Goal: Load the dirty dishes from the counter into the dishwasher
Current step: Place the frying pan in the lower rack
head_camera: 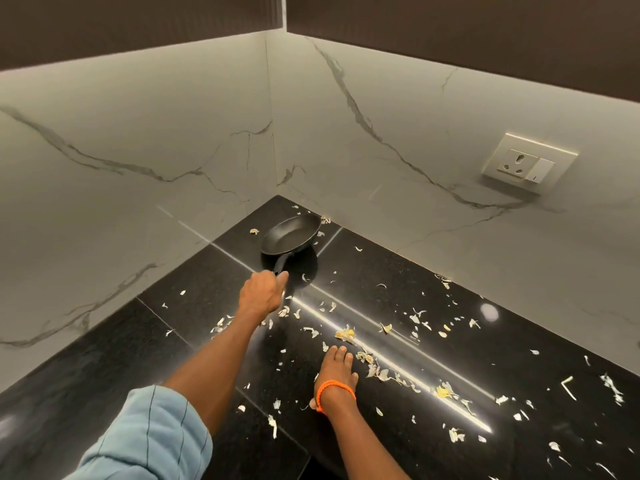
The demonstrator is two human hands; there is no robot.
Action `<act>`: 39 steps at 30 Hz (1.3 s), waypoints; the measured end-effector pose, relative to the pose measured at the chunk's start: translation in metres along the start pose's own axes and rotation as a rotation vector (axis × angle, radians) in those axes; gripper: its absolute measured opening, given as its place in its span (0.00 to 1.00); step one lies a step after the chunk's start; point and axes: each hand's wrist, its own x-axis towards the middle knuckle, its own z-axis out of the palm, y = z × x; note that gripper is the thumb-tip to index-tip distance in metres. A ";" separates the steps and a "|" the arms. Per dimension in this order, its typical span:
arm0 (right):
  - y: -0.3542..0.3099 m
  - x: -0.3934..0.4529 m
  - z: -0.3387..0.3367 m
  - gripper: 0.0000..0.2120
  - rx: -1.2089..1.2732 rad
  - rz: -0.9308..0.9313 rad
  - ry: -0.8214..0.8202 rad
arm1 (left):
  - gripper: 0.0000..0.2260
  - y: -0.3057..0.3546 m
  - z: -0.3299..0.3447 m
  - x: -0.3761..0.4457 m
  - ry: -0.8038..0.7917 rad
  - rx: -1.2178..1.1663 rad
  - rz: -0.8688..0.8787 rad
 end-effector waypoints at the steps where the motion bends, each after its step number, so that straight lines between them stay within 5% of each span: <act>1: 0.000 0.000 -0.001 0.48 0.000 0.008 -0.011 | 0.24 0.003 -0.003 -0.001 -0.012 -0.109 -0.023; 6: -0.002 -0.002 -0.009 0.57 -0.021 -0.001 -0.054 | 0.20 0.006 -0.026 -0.019 -0.085 -0.606 -0.129; 11: 0.009 0.003 -0.042 0.46 0.103 -0.054 -0.132 | 0.15 0.010 -0.047 -0.052 -0.246 -0.813 -0.178; 16: 0.038 -0.005 -0.099 0.24 0.508 -0.041 -0.066 | 0.11 0.015 -0.048 -0.080 -0.349 -0.809 -0.086; 24: 0.122 -0.022 -0.143 0.61 0.788 0.136 0.134 | 0.13 0.075 -0.043 -0.117 -0.525 -0.761 0.225; 28: 0.154 -0.057 -0.170 0.44 1.152 0.178 0.244 | 0.14 0.116 -0.041 -0.139 -0.678 -0.793 0.336; 36: 0.261 -0.138 -0.211 0.52 1.715 0.102 0.506 | 0.15 0.178 -0.016 -0.208 -1.039 -0.715 0.562; 39: 0.310 -0.176 -0.216 0.47 1.911 0.057 0.672 | 0.16 0.193 -0.006 -0.240 -1.155 -0.600 0.630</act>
